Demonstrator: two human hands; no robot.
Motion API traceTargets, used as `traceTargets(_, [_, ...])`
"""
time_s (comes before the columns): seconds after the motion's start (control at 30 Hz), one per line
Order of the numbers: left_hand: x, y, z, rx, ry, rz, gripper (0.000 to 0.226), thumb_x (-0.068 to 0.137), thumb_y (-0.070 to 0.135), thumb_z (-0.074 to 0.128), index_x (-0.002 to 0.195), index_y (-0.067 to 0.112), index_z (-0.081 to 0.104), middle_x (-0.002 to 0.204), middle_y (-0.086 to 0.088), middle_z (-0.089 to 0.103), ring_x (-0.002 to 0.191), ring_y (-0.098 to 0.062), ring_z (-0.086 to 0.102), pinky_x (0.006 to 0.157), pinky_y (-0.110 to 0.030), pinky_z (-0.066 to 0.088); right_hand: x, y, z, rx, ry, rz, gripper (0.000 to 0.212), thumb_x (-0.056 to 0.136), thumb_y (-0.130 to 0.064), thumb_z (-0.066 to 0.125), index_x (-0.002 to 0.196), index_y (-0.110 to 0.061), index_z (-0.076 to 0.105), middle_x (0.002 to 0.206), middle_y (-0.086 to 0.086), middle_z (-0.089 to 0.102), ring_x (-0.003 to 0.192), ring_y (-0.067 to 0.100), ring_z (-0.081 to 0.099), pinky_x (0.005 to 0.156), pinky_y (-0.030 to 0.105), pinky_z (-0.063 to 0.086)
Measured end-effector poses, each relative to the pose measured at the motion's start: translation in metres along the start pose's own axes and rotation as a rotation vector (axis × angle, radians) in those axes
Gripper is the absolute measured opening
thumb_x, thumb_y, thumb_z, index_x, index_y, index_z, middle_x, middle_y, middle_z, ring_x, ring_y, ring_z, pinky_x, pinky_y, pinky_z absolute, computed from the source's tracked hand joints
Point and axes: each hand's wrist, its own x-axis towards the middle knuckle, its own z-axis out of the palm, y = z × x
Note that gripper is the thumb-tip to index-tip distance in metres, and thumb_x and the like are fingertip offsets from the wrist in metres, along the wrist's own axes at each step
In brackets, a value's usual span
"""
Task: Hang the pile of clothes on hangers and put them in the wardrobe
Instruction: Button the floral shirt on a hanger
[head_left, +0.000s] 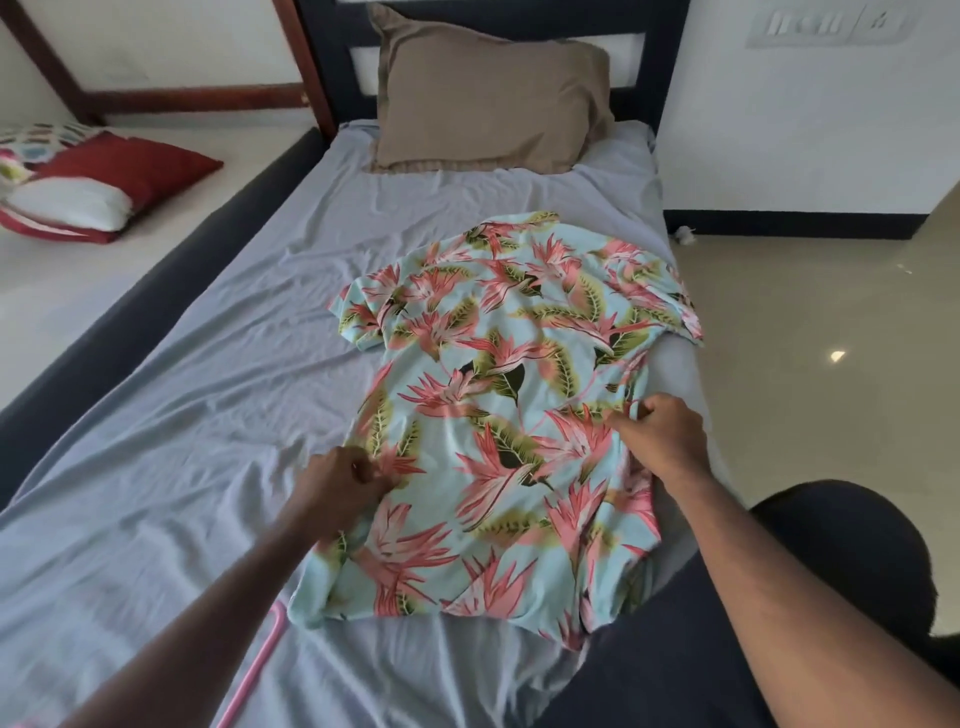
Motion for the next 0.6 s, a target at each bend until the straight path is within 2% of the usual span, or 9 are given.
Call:
traceTargets(0.13, [0.015,-0.014,0.004,-0.198,-0.147,-0.089,0.043,0.075,0.048,0.085,0.082,0.009,0.066,0.071,-0.001,0.066,0.057,-0.014,0.058,0.054,-0.025,0.045,0.029,0.008,0.003,0.071,0.015,-0.03,0.047,0.078,-0.046,0.082,0.064,-0.01,0.057,0.06,0.003,0.059,0.061,0.029,0.056,0.057,0.032,0.035])
traceTargets(0.2, [0.017,-0.02,0.01,-0.272,-0.185,-0.134,0.041,0.077,0.048,0.083,0.083,0.011,0.066,0.073,-0.001,0.064,0.063,-0.016,0.058,0.058,-0.027,0.045,0.039,0.01,0.004,0.092,0.023,-0.046,0.047,0.082,-0.048,0.078,0.065,-0.01,0.056,0.061,0.002,0.057,0.066,0.034,0.057,0.061,0.034,0.035])
traceTargets(0.33, [0.017,-0.021,0.017,-0.303,-0.126,-0.145,0.053,0.073,0.059,0.081,0.075,0.01,0.061,0.067,0.002,0.055,0.062,-0.014,0.05,0.059,-0.03,0.039,0.04,0.016,0.013,0.092,-0.084,-0.083,0.046,0.079,-0.053,0.079,0.073,-0.013,0.055,0.068,0.003,0.063,0.068,0.033,0.061,0.066,0.039,0.05])
traceTargets(0.4, [0.021,-0.016,0.015,-0.322,-0.145,-0.171,0.049,0.077,0.049,0.082,0.077,0.005,0.062,0.067,0.0,0.056,0.061,-0.015,0.052,0.057,-0.029,0.04,0.039,0.019,0.012,0.086,-0.115,-0.089,0.047,0.079,-0.053,0.079,0.074,-0.014,0.053,0.068,0.002,0.063,0.065,0.029,0.06,0.064,0.041,0.052])
traceTargets(0.5, [0.027,-0.016,0.014,-0.372,-0.172,-0.185,0.047,0.077,0.043,0.084,0.078,0.0,0.064,0.064,-0.003,0.061,0.055,-0.016,0.056,0.054,-0.029,0.043,0.035,0.017,0.01,0.078,-0.126,-0.102,0.044,0.077,-0.05,0.083,0.077,-0.016,0.055,0.069,-0.002,0.064,0.065,0.022,0.061,0.061,0.035,0.048])
traceTargets(0.6, [0.032,-0.022,0.018,-0.409,-0.162,-0.162,0.055,0.073,0.05,0.084,0.074,-0.001,0.064,0.055,-0.002,0.059,0.045,-0.014,0.053,0.051,-0.031,0.043,0.028,0.014,0.006,0.105,-0.143,-0.078,0.04,0.075,-0.045,0.086,0.076,-0.017,0.058,0.069,-0.004,0.064,0.063,0.013,0.059,0.055,0.028,0.041])
